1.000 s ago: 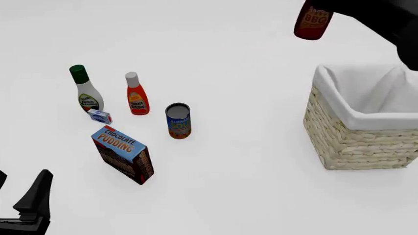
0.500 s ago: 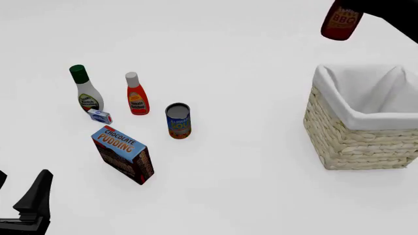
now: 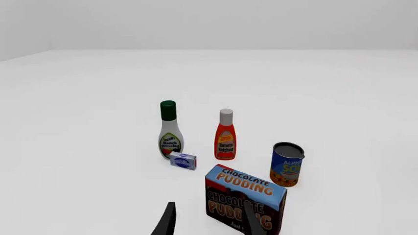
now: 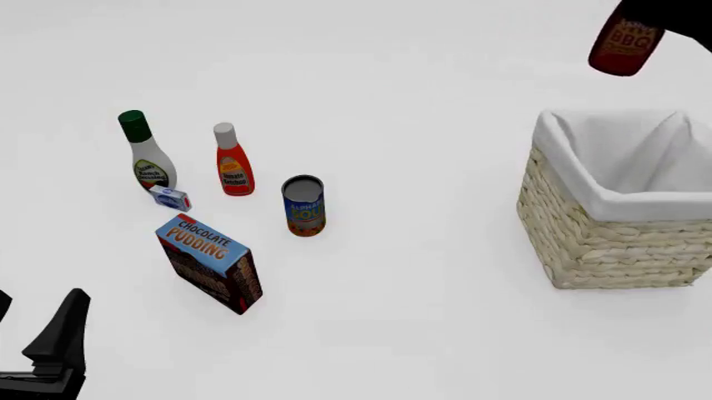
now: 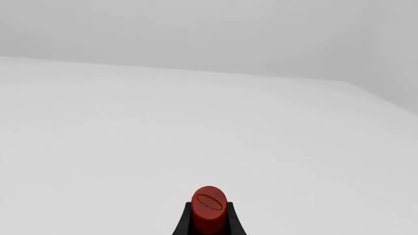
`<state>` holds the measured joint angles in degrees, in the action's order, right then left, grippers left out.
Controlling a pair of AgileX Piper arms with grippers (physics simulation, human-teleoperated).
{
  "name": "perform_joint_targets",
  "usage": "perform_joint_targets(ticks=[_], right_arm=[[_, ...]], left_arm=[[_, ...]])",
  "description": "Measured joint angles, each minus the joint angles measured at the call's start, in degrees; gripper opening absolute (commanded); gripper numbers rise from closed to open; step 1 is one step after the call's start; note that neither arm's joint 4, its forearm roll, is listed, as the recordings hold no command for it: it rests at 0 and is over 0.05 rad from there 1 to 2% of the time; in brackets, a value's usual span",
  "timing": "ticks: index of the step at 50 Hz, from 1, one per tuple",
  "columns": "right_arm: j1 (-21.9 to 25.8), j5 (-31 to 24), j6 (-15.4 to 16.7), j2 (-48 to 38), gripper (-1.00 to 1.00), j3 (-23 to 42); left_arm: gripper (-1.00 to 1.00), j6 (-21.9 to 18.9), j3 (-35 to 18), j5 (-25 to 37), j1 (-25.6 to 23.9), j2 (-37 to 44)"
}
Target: Pick the bbq sauce and place it in the basket.
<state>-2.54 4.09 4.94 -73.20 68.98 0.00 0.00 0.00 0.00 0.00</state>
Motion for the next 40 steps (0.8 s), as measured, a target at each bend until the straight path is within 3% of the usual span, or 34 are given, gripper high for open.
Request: perform_joint_targets(ticks=[40], right_arm=[[-9.2,4.0,1.5,0.2,-1.00,-8.0]], left_arm=[[1.00,0.0,0.0,0.0,0.0,0.0]])
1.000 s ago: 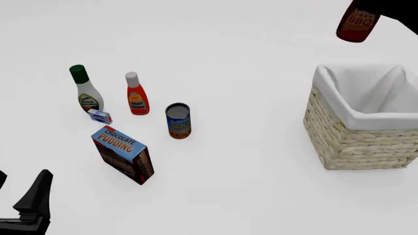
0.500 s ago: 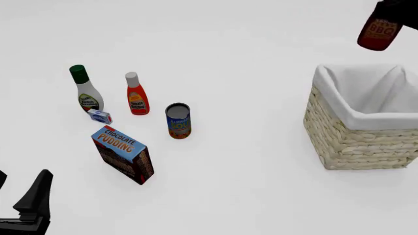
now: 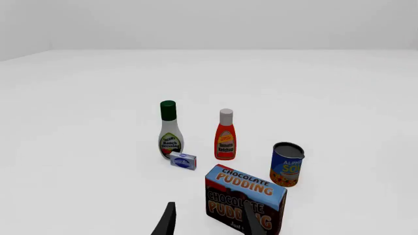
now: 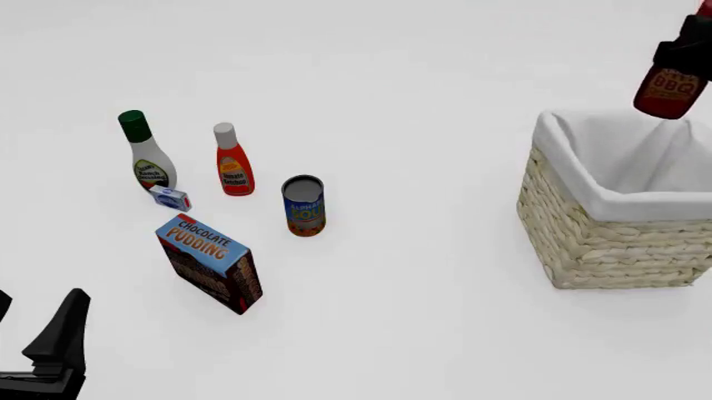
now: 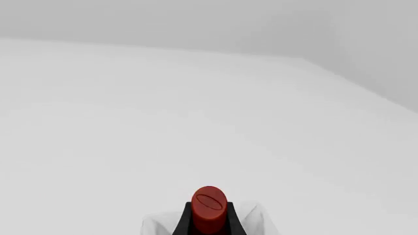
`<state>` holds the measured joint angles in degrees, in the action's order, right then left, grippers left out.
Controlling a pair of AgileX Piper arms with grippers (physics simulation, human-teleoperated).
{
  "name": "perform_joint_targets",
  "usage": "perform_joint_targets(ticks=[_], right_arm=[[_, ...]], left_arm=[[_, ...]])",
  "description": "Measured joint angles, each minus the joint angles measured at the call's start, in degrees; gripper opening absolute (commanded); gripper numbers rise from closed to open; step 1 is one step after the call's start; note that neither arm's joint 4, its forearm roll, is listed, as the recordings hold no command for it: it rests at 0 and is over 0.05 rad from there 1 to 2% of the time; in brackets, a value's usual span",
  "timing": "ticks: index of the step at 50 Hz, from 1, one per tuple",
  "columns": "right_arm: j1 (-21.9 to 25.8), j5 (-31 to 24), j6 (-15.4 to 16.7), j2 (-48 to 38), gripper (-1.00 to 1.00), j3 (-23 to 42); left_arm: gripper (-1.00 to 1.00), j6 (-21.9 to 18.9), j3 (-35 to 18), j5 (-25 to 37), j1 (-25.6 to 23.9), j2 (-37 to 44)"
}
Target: Pick the bbq sauce and place it in the basket.
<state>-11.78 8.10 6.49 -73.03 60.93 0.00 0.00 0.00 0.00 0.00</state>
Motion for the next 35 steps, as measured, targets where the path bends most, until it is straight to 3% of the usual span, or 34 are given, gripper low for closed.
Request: perform_joint_targets(ticks=[35], right_arm=[[-2.1,5.8,2.6,-5.2,-1.00,-5.8]], left_arm=[[1.00,0.0,0.0,0.0,0.0,0.0]])
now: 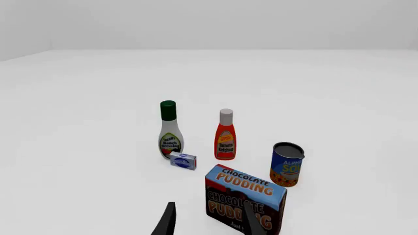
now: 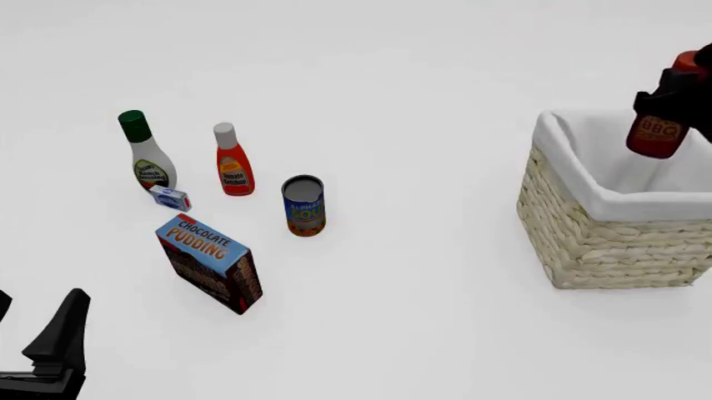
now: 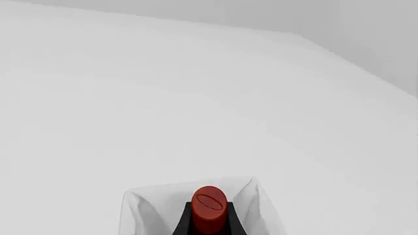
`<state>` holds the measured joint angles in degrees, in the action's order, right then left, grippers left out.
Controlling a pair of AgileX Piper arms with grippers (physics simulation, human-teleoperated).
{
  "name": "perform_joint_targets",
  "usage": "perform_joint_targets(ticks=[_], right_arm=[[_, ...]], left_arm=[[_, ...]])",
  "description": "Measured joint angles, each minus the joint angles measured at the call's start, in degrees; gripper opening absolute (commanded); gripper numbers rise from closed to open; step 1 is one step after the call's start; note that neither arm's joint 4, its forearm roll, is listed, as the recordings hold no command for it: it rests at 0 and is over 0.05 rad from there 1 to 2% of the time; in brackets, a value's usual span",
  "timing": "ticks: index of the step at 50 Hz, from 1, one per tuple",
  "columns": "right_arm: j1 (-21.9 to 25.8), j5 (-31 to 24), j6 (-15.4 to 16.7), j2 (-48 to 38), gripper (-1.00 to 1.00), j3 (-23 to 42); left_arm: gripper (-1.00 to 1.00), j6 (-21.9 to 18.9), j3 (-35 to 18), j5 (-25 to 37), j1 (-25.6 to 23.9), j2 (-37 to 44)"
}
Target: Pick the bbq sauce and place it in the basket.
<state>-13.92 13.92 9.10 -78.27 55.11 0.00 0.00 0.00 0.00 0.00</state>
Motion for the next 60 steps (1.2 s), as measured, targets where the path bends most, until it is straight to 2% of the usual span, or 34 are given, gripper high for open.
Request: perform_joint_targets(ticks=[26,60], right_arm=[[-0.3,2.7,1.7,-5.8,-1.00,0.3],[1.2,-4.1,7.9,-7.2,-1.00,5.5]], left_arm=[[1.00,0.0,0.0,0.0,0.0,0.0],[1.00,0.0,0.0,0.0,0.0,0.0]])
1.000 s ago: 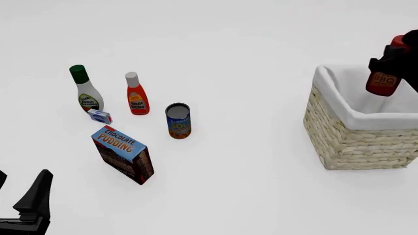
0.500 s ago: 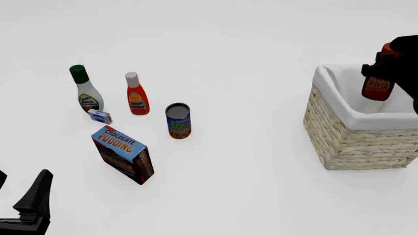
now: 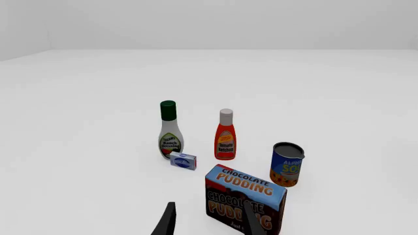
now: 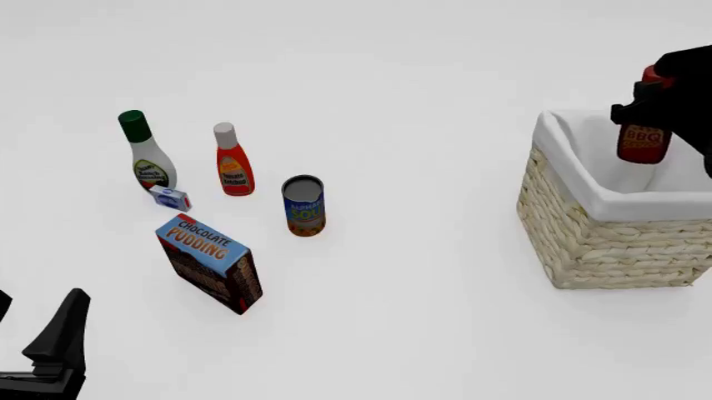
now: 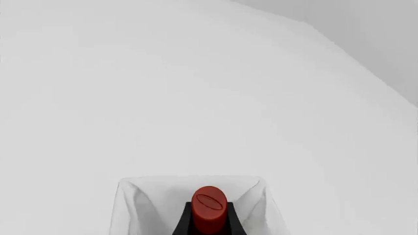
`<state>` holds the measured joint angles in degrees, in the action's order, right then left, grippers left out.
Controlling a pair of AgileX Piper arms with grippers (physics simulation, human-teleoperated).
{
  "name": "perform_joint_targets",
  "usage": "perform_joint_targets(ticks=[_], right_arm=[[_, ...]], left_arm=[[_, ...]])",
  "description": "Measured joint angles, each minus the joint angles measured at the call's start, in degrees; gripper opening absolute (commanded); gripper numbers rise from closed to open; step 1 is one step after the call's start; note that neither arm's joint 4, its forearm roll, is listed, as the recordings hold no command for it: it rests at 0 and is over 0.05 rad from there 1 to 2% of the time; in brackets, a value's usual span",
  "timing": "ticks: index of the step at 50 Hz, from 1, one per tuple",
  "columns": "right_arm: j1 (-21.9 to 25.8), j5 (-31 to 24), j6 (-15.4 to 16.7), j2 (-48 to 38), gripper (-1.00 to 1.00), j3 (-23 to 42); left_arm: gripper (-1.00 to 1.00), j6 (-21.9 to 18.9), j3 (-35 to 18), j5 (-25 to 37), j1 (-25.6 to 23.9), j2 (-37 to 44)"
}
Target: Pick the bbq sauce and place it in the basket.
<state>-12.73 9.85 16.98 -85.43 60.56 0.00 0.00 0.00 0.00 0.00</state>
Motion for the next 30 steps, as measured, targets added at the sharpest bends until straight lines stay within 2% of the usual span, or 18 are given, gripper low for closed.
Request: perform_joint_targets(ticks=[16,30], right_arm=[[1.4,-0.1,3.4,-2.6,-1.00,0.6],[1.1,0.9,4.9,-5.0,-1.00,0.8]], left_arm=[[1.00,0.0,0.0,0.0,0.0,0.0],[1.00,0.0,0.0,0.0,0.0,0.0]])
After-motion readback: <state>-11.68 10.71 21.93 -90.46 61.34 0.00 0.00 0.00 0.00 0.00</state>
